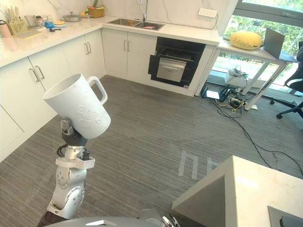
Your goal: Walk over to the sink, pick up the cup, carry it to the dishwasher, place the cup inside the dishwasher, then close the dishwasher door
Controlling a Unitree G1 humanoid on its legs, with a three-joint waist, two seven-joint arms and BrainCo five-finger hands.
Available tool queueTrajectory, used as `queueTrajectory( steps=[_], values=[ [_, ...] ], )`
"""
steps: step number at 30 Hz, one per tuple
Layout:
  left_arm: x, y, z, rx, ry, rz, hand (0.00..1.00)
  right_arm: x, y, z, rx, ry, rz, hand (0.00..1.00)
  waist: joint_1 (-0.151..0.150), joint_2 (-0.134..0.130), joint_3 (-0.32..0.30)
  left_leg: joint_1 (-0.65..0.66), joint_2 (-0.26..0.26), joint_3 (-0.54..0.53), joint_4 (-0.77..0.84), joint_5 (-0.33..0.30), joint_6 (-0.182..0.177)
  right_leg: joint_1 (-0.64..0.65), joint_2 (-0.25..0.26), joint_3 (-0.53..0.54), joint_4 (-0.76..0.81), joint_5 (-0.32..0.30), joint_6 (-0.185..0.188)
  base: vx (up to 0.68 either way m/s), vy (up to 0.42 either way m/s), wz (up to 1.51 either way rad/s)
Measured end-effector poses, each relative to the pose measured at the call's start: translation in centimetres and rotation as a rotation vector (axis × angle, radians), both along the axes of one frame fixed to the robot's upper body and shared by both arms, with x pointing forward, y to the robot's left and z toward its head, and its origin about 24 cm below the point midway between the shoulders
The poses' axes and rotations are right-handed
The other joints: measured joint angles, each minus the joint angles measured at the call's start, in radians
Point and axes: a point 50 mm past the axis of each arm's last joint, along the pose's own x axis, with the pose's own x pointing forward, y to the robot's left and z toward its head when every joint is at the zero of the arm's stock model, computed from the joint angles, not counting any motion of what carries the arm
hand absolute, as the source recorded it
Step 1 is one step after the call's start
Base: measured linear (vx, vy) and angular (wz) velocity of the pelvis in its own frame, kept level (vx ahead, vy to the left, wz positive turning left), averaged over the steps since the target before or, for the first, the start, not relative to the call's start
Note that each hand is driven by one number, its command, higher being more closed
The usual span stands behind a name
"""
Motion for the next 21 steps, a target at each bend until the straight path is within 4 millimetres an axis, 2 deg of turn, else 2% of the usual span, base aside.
queueTrajectory(
  steps=[1, 2, 4, 5, 6, 7, 8, 9, 10, 11, 12, 13, 14, 15, 16, 17, 19, 20, 21],
  values=[
    [-0.1, 0.4, -0.2, -0.002, 0.009, 0.019, 1.0, 0.0, 0.0, 0.0, -0.003, -0.007, 0.0, 0.0, 0.0, -0.002, -0.005, 0.006, 0.002, 0.001, -0.008, -0.001, -0.004, 0.002, 0.001, -0.004, 0.001, -0.005, -0.003, 0.08, -0.074, -0.09],
    [-0.5, 1.3, -0.7, -0.013, 0.028, 0.065, 1.0, -0.4, 0.0, 0.1, -0.01, -0.015, 0.0, 0.0, 0.005, 0.007, -0.014, 0.031, 0.026, 0.025, -0.025, 0.005, -0.011, 0.02, 0.009, -0.032, -0.01, -0.019, -0.021, 0.18, -0.059, -0.15],
    [-1.0, 2.7, -1.3, -0.035, 0.052, 0.131, 1.0, -0.6, -0.2, 0.3, -0.028, -0.048, 0.008, 0.0, 0.011, 0.025, -0.017, -0.031, 0.097, 0.06, 0.178, 0.05, 0.047, 0.05, 0.031, -0.064, -0.033, -0.032, -0.043, 0.2, -0.084, -0.16],
    [-1.2, 3.6, -1.8, -0.067, 0.075, 0.174, 1.0, -0.7, -0.5, 0.5, -0.042, -0.074, 0.016, 0.0, 0.017, 0.044, -0.013, -0.113, 0.164, 0.072, 0.362, 0.124, 0.073, 0.084, 0.066, -0.065, -0.062, -0.031, -0.056, 0.23, -0.138, -0.26],
    [-1.6, 4.7, -2.3, -0.089, 0.096, 0.217, 1.0, -0.2, -0.7, 0.7, -0.055, -0.111, 0.033, 0.0, 0.031, 0.05, -0.012, -0.174, 0.214, 0.068, 0.489, 0.247, 0.087, 0.129, 0.099, -0.047, -0.11, -0.022, -0.072, 0.33, -0.098, -0.39],
    [-1.7, 5.4, -2.7, -0.101, 0.108, 0.238, 1.0, 0.1, -0.7, 0.8, -0.063, -0.146, 0.052, 0.0, 0.051, 0.037, -0.006, -0.194, 0.209, 0.069, 0.524, 0.214, 0.071, 0.183, 0.094, -0.025, -0.167, -0.008, -0.08, 0.3, -0.039, -0.39],
    [-1.7, 5.7, -2.9, -0.099, 0.112, 0.244, 1.0, 0.3, -0.8, 0.9, -0.07, -0.16, 0.054, 0.0, 0.057, 0.033, -0.006, -0.201, 0.188, 0.081, 0.499, 0.173, 0.07, 0.206, 0.085, -0.021, -0.196, 0.002, -0.078, 0.31, -0.001, -0.24],
    [-1.6, 5.9, -3.2, -0.089, 0.123, 0.248, 1.0, 0.9, -1.5, 1.0, -0.087, -0.186, 0.057, 0.0, 0.059, 0.018, -0.008, -0.219, 0.128, 0.109, 0.411, 0.114, 0.079, 0.254, 0.06, -0.006, -0.256, 0.015, -0.068, 0.25, 0.003, -0.11],
    [-1.6, 5.9, -3.3, -0.087, 0.125, 0.247, 1.0, 1.7, -1.8, 1.2, -0.093, -0.212, 0.073, 0.0, 0.06, 0.018, -0.002, -0.24, 0.071, 0.129, 0.315, 0.095, 0.077, 0.284, 0.035, 0.006, -0.302, 0.027, -0.061, 0.3, 0.054, -0.18],
    [-1.7, 5.9, -3.2, -0.087, 0.122, 0.249, 1.0, 2.4, -2.4, 1.4, -0.107, -0.235, 0.083, 0.0, 0.061, 0.014, 0.005, -0.26, 0.012, 0.142, 0.19, 0.11, 0.072, 0.306, 0.004, 0.014, -0.342, 0.04, -0.049, 0.31, 0.103, -0.27],
    [-1.7, 6.0, -3.0, -0.093, 0.116, 0.258, 1.0, 3.1, -2.8, 1.6, -0.122, -0.252, 0.098, 0.0, 0.063, 0.014, 0.012, -0.286, -0.042, 0.137, 0.031, 0.167, 0.059, 0.332, -0.02, 0.024, -0.39, 0.054, -0.032, 0.38, 0.155, -0.4],
    [-1.6, 6.1, -2.7, -0.105, 0.114, 0.271, 1.0, 4.0, -3.3, 1.7, -0.131, -0.277, 0.111, 0.0, 0.073, 0.032, 0.025, -0.324, -0.059, 0.111, -0.141, 0.277, 0.026, 0.371, -0.027, 0.036, -0.442, 0.071, -0.008, 0.33, 0.155, -0.38],
    [-1.5, 6.1, -2.6, -0.11, 0.112, 0.276, 1.0, 4.3, -3.4, 1.9, -0.135, -0.289, 0.12, 0.0, 0.075, 0.048, 0.036, -0.347, -0.054, 0.078, -0.197, 0.325, 0.006, 0.393, -0.02, 0.041, -0.464, 0.072, -0.004, 0.35, 0.204, -0.41],
    [-1.5, 6.1, -2.5, -0.109, 0.117, 0.29, 1.0, 4.6, -3.4, 1.9, -0.136, -0.296, 0.14, 0.0, 0.077, 0.068, 0.051, -0.379, -0.029, 0.027, -0.262, 0.401, -0.019, 0.434, -0.007, 0.056, -0.492, 0.057, 0.011, 0.46, 0.289, -0.58],
    [-1.5, 6.4, -2.9, -0.105, 0.144, 0.31, 1.0, 4.6, -2.5, 1.7, -0.114, -0.289, 0.167, 0.0, 0.088, 0.051, 0.071, -0.364, -0.018, 0.031, -0.221, 0.487, -0.001, 0.488, -0.013, 0.094, -0.488, 0.017, 0.021, 0.39, 0.246, -0.54],
    [-1.5, 6.5, -3.0, -0.105, 0.15, 0.315, 1.0, 4.7, -2.2, 1.6, -0.106, -0.291, 0.171, 0.0, 0.088, 0.049, 0.074, -0.365, -0.02, 0.028, -0.199, 0.483, 0.004, 0.492, -0.017, 0.098, -0.481, 0.014, 0.017, 0.41, 0.238, -0.65],
    [-1.6, 7.3, -3.3, -0.094, 0.165, 0.349, 1.0, 5.7, 0.1, 1.3, -0.049, -0.314, 0.201, 0.0, 0.094, 0.003, 0.116, -0.371, -0.029, -0.002, -0.061, 0.409, 0.081, 0.489, -0.028, 0.138, -0.392, 0.013, 0.013, 0.35, 0.219, -0.51],
    [-1.7, 7.5, -3.4, -0.087, 0.167, 0.353, 1.0, 5.7, 0.4, 1.2, -0.039, -0.311, 0.209, 0.0, 0.095, -0.009, 0.123, -0.37, -0.034, -0.002, -0.036, 0.382, 0.079, 0.489, -0.036, 0.148, -0.378, 0.014, 0.012, 0.37, 0.232, -0.38],
    [-1.9, 7.7, -3.5, -0.074, 0.174, 0.356, 1.0, 5.4, 0.6, 1.0, -0.029, -0.295, 0.209, 0.0, 0.095, -0.043, 0.121, -0.363, -0.052, 0.002, -0.012, 0.342, 0.085, 0.488, -0.058, 0.166, -0.361, 0.021, 0.003, 0.36, 0.189, -0.38]
  ],
)
